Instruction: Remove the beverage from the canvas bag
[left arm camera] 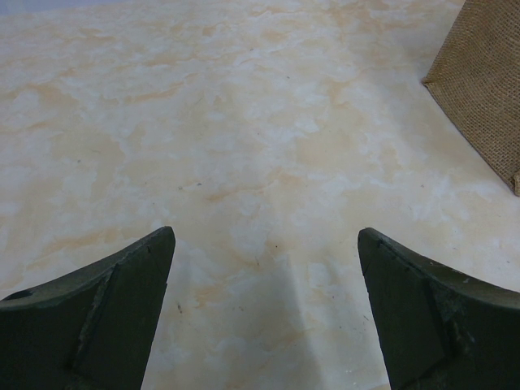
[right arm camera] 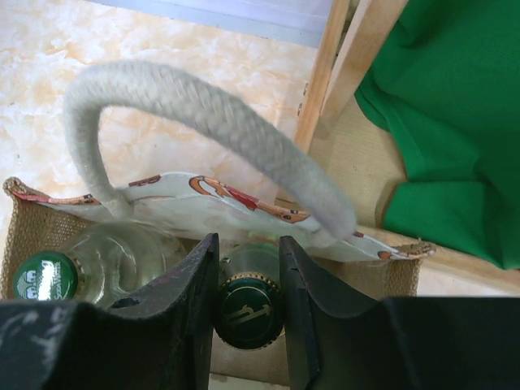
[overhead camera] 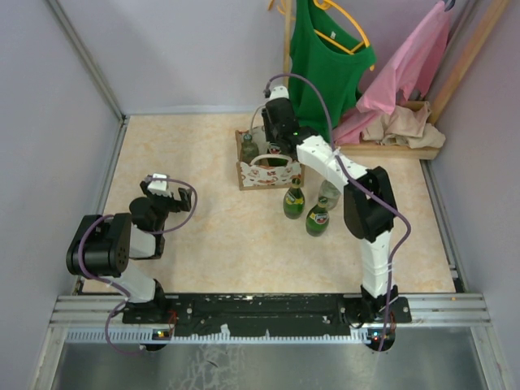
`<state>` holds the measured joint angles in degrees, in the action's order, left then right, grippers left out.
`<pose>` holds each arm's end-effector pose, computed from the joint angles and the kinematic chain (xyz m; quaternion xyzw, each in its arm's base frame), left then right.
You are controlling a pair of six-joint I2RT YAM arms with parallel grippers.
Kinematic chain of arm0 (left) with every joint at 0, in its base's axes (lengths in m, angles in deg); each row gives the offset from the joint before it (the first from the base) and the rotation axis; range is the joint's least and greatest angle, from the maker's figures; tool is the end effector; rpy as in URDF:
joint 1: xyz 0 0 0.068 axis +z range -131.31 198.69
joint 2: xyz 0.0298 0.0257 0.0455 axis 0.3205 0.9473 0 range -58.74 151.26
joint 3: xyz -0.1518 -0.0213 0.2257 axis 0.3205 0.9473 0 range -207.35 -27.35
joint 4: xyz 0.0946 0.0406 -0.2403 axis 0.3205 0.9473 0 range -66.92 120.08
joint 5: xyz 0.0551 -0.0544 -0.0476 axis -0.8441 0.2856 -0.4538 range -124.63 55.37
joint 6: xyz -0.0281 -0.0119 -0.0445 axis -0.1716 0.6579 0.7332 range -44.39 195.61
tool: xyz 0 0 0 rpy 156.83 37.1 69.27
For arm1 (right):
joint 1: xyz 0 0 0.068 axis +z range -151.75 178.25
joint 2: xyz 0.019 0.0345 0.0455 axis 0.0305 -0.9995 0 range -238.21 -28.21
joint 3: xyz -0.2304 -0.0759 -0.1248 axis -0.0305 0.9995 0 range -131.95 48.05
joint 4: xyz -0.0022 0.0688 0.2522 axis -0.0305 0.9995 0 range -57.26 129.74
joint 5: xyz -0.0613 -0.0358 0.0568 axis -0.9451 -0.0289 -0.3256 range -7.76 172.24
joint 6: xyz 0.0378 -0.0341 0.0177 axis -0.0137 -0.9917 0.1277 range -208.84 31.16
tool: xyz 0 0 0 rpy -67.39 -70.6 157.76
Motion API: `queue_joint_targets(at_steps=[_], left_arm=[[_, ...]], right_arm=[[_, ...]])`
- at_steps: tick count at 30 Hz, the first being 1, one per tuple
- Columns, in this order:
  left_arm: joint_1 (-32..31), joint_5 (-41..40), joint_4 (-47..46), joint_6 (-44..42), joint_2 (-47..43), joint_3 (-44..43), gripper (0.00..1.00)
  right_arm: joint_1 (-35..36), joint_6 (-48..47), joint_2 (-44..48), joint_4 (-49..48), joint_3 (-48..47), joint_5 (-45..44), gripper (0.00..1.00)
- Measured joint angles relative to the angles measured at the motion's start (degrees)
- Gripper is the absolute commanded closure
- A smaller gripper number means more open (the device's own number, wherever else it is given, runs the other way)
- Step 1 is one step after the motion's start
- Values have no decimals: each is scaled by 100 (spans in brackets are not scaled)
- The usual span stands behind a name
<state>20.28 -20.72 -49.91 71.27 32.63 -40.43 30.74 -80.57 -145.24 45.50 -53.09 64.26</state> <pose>0.2431 -0.0019 0.1396 0.0992 0.7315 -0.0547 0.6724 0.4164 0.2521 0.2876 -0.1002 0.8473 0.0496 0.5192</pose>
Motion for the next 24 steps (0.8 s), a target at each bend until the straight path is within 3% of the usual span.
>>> queue_joint_targets(at_steps=[6,18,20,24], left_arm=[[0,0,-2,0,0,0,0],[0,0,0,0,0,0,0],[0,0,0,0,0,0,0],[0,0,0,0,0,0,0]], right_arm=[[0,107,92,-120,330,-24,49],[0,142,92,-37,509,-15,50],[0,140,92,-35,509,-17,55],[-4,98,92,-37,496,-55,92]])
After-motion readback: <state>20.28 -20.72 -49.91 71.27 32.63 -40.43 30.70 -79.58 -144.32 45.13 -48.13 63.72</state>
